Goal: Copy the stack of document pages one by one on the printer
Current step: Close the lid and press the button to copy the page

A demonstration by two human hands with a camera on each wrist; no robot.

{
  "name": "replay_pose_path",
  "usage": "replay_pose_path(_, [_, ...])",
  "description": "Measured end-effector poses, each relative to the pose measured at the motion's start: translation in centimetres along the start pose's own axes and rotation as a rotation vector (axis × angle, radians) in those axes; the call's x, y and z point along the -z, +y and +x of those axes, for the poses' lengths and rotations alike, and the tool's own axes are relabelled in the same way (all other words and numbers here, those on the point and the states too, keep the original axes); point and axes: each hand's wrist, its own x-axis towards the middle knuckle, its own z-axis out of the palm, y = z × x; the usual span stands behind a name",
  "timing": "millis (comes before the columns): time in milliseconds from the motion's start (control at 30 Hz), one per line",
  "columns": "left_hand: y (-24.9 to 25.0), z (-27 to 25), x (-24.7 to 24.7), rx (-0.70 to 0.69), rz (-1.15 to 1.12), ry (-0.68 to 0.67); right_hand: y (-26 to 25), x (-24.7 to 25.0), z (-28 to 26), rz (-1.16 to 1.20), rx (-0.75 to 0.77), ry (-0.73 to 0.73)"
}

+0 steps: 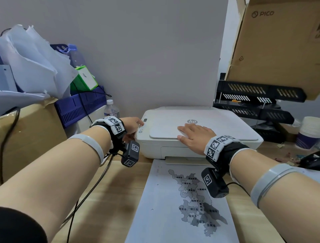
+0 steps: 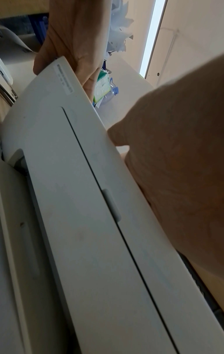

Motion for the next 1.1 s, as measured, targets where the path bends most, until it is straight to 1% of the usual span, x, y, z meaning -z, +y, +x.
replay_pose_path(300, [-0.1,-0.2,0.0,0.013,-0.079,-0.002,-0.1,0.0,-0.1,0.005,-0.009,0.001])
replay_pose_path(467, [-0.3,0.0,0.1,0.014,-0.062,-0.018,-0.1,0.1,0.0,-0.003,-0.006,-0.004])
replay_pose_path(600, [-0.5,0.4,0.4,0.028,-0.097,-0.022,-0.1,0.1,-0.1,-0.005,-0.008,-0.002])
replay_pose_path(800, [-1.3,1.1,0.4,0.018,-0.141,-0.081,-0.2,0.2,-0.1,0.002,-0.020,0.001])
replay_pose_path(1000, [-1.4,1.9,0.5,0.031,-0.075,-0.103,-0.4,0.3,-0.3,0.007,-0.020,-0.001])
replay_pose_path(1100, [-1.5,2.5,0.6,0.021,-0.033,-0.082,-0.4,0.4,-0.4,0.003,-0.020,-0.005])
